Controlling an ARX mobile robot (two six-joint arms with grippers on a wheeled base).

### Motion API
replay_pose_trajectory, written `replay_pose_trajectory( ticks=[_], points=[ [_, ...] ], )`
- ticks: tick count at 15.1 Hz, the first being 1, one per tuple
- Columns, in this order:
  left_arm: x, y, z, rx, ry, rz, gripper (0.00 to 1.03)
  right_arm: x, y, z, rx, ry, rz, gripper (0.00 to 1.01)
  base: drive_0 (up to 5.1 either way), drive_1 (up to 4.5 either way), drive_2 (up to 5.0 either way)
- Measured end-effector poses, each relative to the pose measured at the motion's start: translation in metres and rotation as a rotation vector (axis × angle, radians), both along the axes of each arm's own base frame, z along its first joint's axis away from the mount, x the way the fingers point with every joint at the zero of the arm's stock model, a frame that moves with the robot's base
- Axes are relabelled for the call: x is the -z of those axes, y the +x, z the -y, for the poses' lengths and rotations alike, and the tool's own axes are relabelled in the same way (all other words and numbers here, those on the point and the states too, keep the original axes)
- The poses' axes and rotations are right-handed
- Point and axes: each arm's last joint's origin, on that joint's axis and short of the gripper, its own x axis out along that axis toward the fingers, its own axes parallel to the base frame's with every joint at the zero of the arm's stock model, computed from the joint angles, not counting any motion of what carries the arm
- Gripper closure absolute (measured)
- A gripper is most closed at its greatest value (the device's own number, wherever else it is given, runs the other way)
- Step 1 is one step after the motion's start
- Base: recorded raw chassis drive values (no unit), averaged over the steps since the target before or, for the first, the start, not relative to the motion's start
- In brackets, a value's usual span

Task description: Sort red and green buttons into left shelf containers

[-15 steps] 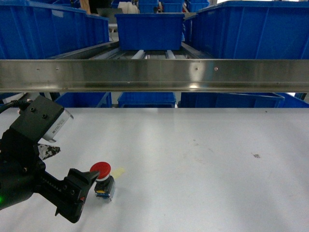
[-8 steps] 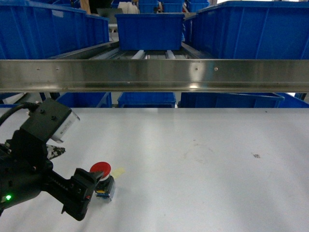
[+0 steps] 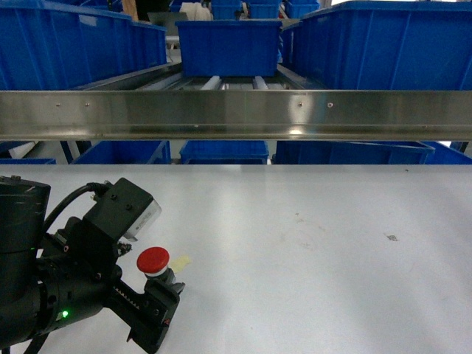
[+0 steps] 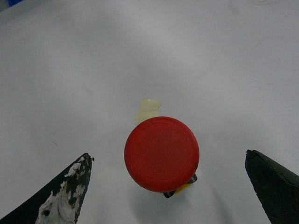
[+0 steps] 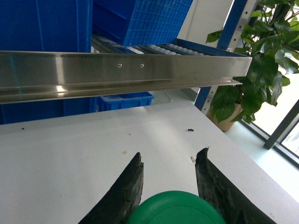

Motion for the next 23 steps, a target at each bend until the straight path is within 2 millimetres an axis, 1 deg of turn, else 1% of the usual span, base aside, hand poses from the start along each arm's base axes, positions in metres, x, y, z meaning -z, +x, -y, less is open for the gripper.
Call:
replay_pose_trajectory(
  ticks=[2,3,5,9,12,13,15,19,20,23],
  points=[
    [0.013,0.005,-0.002,-0.008,0.022,-0.01,0.05,0.0,0.0,0.0,0.0,0.0,0.0,0.7,0.0,0.0,0.0],
    [0.018,0.009,-0.003,-0.021,0.037,0.022,0.05,0.0,0.0,0.0,0.0,0.0,0.0,0.7,0.0,0.0,0.0],
    [0.027,0.013,-0.004,-0.025,0.047,0.001,0.05,0.0,0.0,0.0,0.0,0.0,0.0,0.7,0.0,0.0,0.0],
    [0.027,0.022,-0.001,0.0,0.054,0.0,0.05,0.0,0.0,0.0,0.0,0.0,0.0,0.7,0.0,0.0,0.0],
    [0.033,0.023,0.001,0.012,0.059,-0.016,0.05,0.0,0.0,0.0,0.0,0.0,0.001,0.7,0.0,0.0,0.0],
    [0.033,0.023,0.001,0.012,0.06,-0.016,0.12,0.0,0.0,0.0,0.0,0.0,0.0,0.7,0.0,0.0,0.0],
    [0.033,0.023,0.001,0.012,0.059,-0.016,0.34,0.0,0.0,0.0,0.0,0.0,0.0,0.7,0.0,0.0,0.0],
    [0.033,0.023,0.001,0.014,0.057,-0.016,0.7,0.0,0.0,0.0,0.0,0.0,0.0,0.7,0.0,0.0,0.0],
    [0.032,0.023,0.002,0.015,0.056,-0.014,0.77,0.0,0.0,0.0,0.0,0.0,0.0,0.7,0.0,0.0,0.0],
    [0.032,0.023,0.002,0.016,0.055,-0.013,0.79,0.0,0.0,0.0,0.0,0.0,0.0,0.7,0.0,0.0,0.0]
  ],
)
